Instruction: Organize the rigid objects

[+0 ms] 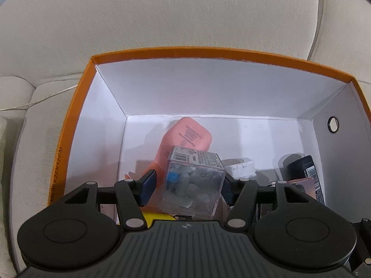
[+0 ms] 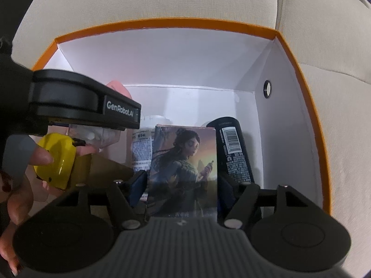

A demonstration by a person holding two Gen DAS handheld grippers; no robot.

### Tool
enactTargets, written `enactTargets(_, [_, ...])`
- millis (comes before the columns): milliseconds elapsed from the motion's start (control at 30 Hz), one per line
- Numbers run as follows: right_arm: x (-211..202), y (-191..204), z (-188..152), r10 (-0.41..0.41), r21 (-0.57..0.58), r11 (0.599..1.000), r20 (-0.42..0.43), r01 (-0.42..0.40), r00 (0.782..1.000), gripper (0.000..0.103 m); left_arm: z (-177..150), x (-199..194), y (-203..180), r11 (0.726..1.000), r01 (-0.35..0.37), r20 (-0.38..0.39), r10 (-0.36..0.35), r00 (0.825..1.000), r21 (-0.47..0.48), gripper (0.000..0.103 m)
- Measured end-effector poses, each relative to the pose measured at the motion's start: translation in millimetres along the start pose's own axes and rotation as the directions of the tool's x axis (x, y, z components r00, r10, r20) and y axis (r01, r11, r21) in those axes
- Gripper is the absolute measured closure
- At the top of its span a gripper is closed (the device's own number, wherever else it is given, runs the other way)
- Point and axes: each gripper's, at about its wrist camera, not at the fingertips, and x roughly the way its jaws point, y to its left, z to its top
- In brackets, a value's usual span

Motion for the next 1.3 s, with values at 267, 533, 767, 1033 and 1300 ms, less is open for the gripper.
enactTargets(267, [-15.0, 1.2, 1.9, -0.004, -0.015, 1.0, 0.036, 0.004, 0.999, 0.028, 0.5, -17.8, 5.0, 1.0, 0.012, 0.032, -0.011, 0.999, -0.019, 0.033])
enactTargets(533, [-42.5, 5.9, 1.5, -0.002, -0.032, 0.999, 0.085, 0.005, 0.996, 0.024, -1.7, -51.2, 10.4, 1.0, 0.018, 0.093, -0.015, 0.996, -0.023, 0.033])
enactTargets(767, [-70.0, 9.3, -3.9, -0.008, -0.055, 0.998, 0.105, 0.014, 0.994, 0.023, -11.7, -96.0, 17.1, 1.0, 0.019, 0.166, -0.016, 0.986, -0.02, 0.033])
enactTargets(1033, [-94.0, 7.6, -17.0, -0.016, -0.071, 0.997, 0.126, 0.025, 0.992, 0.019, -39.3, -124.7, 27.2, 0.999, 0.026, 0.2, -0.017, 0.98, -0.044, 0.031])
enactTargets(1300, [-107.3, 8.0, -28.5, -0.027, -0.072, 0.997, 0.131, 0.037, 0.991, 0.019, -74.3, -143.0, 27.1, 1.0, 0.007, 0.211, -0.002, 0.978, -0.026, 0.024])
